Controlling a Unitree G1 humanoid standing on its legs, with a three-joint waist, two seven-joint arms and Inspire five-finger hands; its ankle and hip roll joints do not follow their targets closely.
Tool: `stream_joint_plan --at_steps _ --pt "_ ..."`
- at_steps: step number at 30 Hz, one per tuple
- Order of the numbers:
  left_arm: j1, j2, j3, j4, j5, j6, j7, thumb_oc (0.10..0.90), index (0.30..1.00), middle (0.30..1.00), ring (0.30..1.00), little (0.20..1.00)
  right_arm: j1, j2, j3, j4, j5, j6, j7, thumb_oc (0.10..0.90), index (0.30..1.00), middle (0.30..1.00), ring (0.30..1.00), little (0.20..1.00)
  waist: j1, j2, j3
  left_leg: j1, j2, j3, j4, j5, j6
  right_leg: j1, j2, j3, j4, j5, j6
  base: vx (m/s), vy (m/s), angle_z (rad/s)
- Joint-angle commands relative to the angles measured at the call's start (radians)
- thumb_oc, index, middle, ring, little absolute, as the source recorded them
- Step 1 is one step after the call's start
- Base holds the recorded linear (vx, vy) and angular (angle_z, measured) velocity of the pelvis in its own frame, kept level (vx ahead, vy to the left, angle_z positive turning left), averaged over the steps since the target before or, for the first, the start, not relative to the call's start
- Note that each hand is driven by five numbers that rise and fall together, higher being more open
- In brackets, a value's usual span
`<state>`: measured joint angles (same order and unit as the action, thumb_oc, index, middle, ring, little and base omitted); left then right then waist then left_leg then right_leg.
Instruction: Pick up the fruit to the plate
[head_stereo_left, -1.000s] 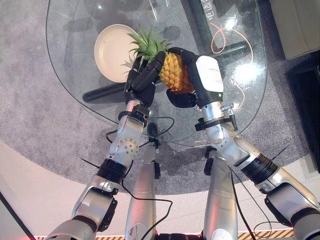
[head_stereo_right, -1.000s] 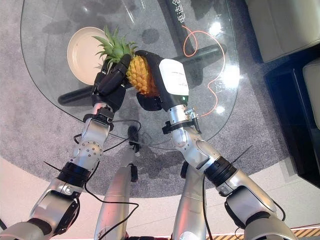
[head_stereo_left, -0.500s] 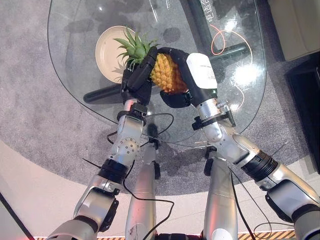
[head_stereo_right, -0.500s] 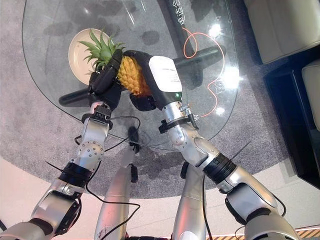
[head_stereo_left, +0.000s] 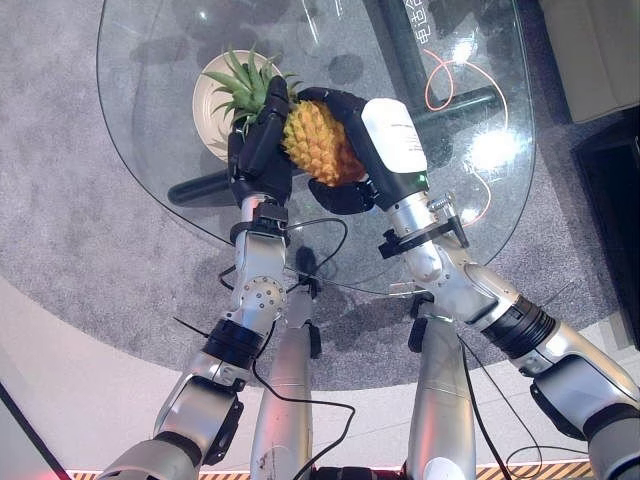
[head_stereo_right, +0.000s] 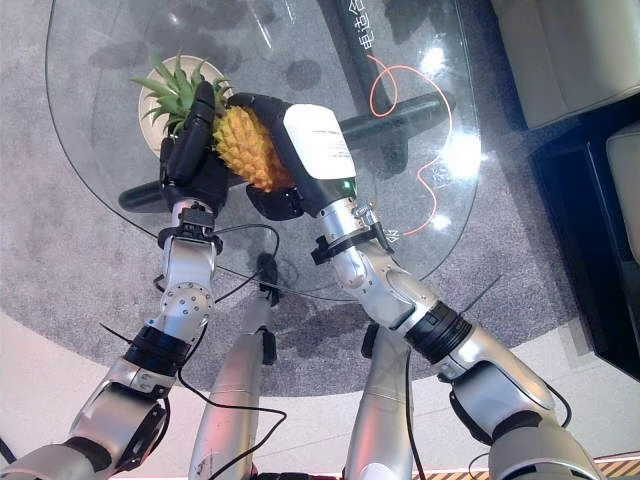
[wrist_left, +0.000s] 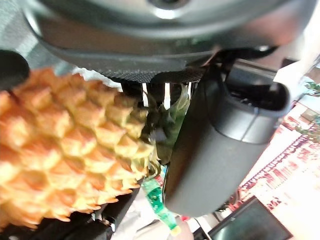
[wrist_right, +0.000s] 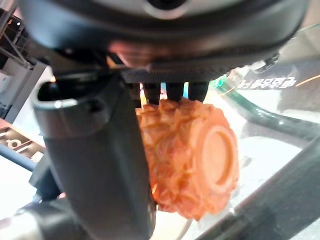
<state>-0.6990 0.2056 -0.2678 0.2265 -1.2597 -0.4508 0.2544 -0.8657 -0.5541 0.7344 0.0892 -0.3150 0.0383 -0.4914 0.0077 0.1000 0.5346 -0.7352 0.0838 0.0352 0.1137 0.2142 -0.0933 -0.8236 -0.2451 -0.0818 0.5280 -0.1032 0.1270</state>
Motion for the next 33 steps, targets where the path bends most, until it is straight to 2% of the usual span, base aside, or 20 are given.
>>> stream_joint_plan --at_steps 1,8,18,19,20,21,33 --pt "-0.141 0.022 0.007 -0.142 0.090 -0.118 -0.026 0.100 0.300 0.300 0.300 0.200 -0.149 0.022 0.008 -0.177 -0.042 -0.125 -0.028 0.100 0.300 0.300 0.300 0.200 0.015 -0.023 -0.015 0.033 -0.061 0.038 0.058 -0.125 0.016 0.102 0.035 -0.097 -0.249 0.128 -0.002 0.00 0.000 0.00" --pt "-0.148 0.014 0.016 -0.152 0.133 -0.159 0.000 0.100 0.300 0.300 0.300 0.200 -0.148 0.028 0.000 -0.178 -0.048 -0.122 -0.029 0.100 0.300 0.300 0.300 0.200 0.015 -0.024 -0.015 0.023 -0.063 0.037 0.056 -0.117 0.016 0.093 0.037 -0.099 -0.252 0.134 -0.003 0.00 0.000 0.00" --pt "-0.153 0.006 0.024 -0.152 0.178 -0.177 0.030 0.100 0.300 0.300 0.300 0.200 -0.146 0.040 -0.010 -0.171 -0.042 -0.109 -0.037 0.100 0.300 0.300 0.300 0.200 0.016 -0.025 -0.015 0.021 -0.063 0.035 0.054 -0.116 0.015 0.089 0.040 -0.098 -0.250 0.132 -0.004 0.00 0.000 0.00" --pt "-0.148 0.005 0.025 -0.153 0.185 -0.183 0.036 0.100 0.300 0.300 0.300 0.200 -0.140 0.043 -0.014 -0.170 -0.034 -0.110 -0.045 0.575 0.707 0.707 0.707 0.675 0.015 -0.025 -0.015 0.029 -0.063 0.036 0.053 -0.123 0.014 0.096 0.040 -0.098 -0.248 0.124 -0.003 0.00 0.000 0.00" --pt "-0.153 0.006 0.027 -0.154 0.186 -0.184 0.037 0.100 0.300 0.300 0.300 0.200 -0.145 0.042 -0.016 -0.170 -0.032 -0.110 -0.047 0.575 0.707 0.707 0.707 0.675 0.015 -0.025 -0.015 0.021 -0.063 0.035 0.052 -0.116 0.015 0.089 0.041 -0.098 -0.251 0.132 -0.005 0.00 0.000 0.00" --pt "-0.153 0.005 0.028 -0.153 0.189 -0.187 0.039 0.100 0.300 0.300 0.300 0.200 -0.142 0.043 -0.017 -0.170 -0.035 -0.109 -0.055 0.800 0.900 0.900 0.900 0.900 0.015 -0.024 -0.015 0.020 -0.062 0.035 0.052 -0.115 0.014 0.089 0.041 -0.098 -0.252 0.132 -0.005 0.00 0.000 0.00" --pt "-0.153 -0.002 0.047 -0.148 0.249 -0.201 0.079 0.100 0.300 0.300 0.300 0.200 -0.117 0.060 -0.049 -0.171 -0.034 -0.097 -0.082 0.800 0.900 0.900 0.900 0.900 0.011 -0.022 -0.015 0.026 -0.061 0.038 0.045 -0.114 0.013 0.090 0.041 -0.095 -0.253 0.131 -0.005 0.00 0.000 0.00"
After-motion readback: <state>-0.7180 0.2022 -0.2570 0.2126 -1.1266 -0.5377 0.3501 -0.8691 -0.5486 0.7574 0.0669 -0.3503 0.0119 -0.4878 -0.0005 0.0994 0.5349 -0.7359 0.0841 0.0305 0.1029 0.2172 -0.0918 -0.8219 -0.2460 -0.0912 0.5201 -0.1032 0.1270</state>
